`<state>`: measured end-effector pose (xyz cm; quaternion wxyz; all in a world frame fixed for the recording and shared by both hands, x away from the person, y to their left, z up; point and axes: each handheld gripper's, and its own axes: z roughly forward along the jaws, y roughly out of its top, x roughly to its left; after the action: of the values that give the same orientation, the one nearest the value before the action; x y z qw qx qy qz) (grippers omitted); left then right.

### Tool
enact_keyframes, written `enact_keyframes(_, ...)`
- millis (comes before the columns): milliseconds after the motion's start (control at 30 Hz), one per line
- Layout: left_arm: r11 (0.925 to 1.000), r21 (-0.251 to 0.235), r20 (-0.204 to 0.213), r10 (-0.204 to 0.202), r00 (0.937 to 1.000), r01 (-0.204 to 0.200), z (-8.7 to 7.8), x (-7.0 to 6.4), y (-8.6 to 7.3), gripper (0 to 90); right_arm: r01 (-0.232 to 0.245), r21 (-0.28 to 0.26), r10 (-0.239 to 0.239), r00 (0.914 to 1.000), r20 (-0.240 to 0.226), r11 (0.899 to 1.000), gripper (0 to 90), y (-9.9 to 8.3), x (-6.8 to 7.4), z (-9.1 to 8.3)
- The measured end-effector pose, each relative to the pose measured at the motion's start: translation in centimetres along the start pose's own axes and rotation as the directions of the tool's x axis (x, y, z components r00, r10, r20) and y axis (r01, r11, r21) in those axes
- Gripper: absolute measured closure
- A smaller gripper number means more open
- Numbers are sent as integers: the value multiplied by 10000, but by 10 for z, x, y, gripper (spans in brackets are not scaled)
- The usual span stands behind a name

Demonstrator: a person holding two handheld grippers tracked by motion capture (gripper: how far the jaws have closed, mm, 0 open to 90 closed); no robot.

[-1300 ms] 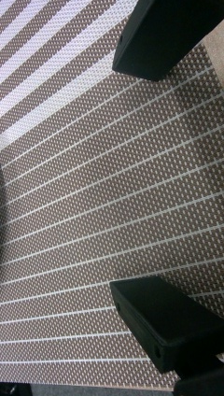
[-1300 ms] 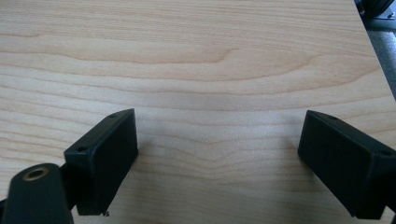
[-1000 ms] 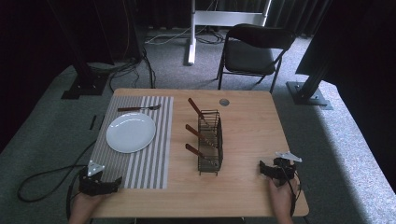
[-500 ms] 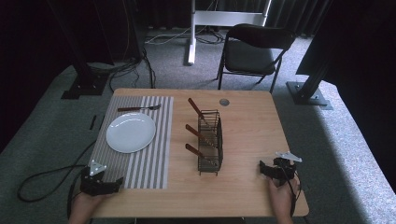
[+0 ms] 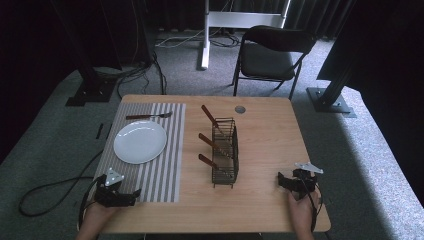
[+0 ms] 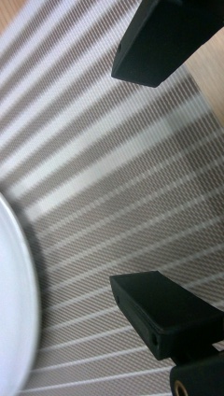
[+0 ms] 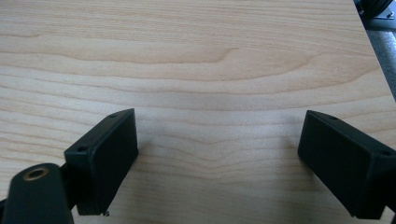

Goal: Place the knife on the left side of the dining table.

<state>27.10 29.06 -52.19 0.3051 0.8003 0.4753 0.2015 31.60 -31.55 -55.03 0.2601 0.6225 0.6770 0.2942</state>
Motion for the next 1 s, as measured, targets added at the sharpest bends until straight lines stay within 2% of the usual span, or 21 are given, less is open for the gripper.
enact_keyframes(167, 9997, -177, 262, 154, 9995, -150, -1, -5, 14, 42, -2, 0, 2, 10000, 1, 10000, 112, 0, 0, 0)
enact_keyframes(200, 9996, -202, 195, 204, 9996, -200, -1, -6, 17, 42, -2, 0, 2, 10000, 2, 10000, 112, 0, 0, 0)
enact_keyframes(367, 9977, -465, 499, 525, 9974, -502, -1, -12, 31, 43, -3, 0, 3, 10000, 1, 10000, 112, 0, 0, 0)
enact_keyframes(500, 9964, -634, 753, 618, 9952, -571, 0, -17, 40, 54, -4, 0, 4, 10000, 1, 10000, 112, 0, 0, 0)
enact_keyframes(633, 9948, -756, 792, 742, 9941, -682, 2, -22, 48, 53, -3, -1, 3, 10000, 0, 10000, 112, 0, 0, 0)
enact_keyframes(867, 9909, -1029, 1208, 986, 9878, -864, 4, -33, 64, 53, 9, 4, -9, 10000, 4, 10000, 112, 0, 0, 0)
enact_keyframes(1000, 9872, -1286, 1301, 1107, 9853, -939, 3, -37, 73, 53, 8, 5, -8, 10000, 2, 10000, 112, 0, 0, 0)
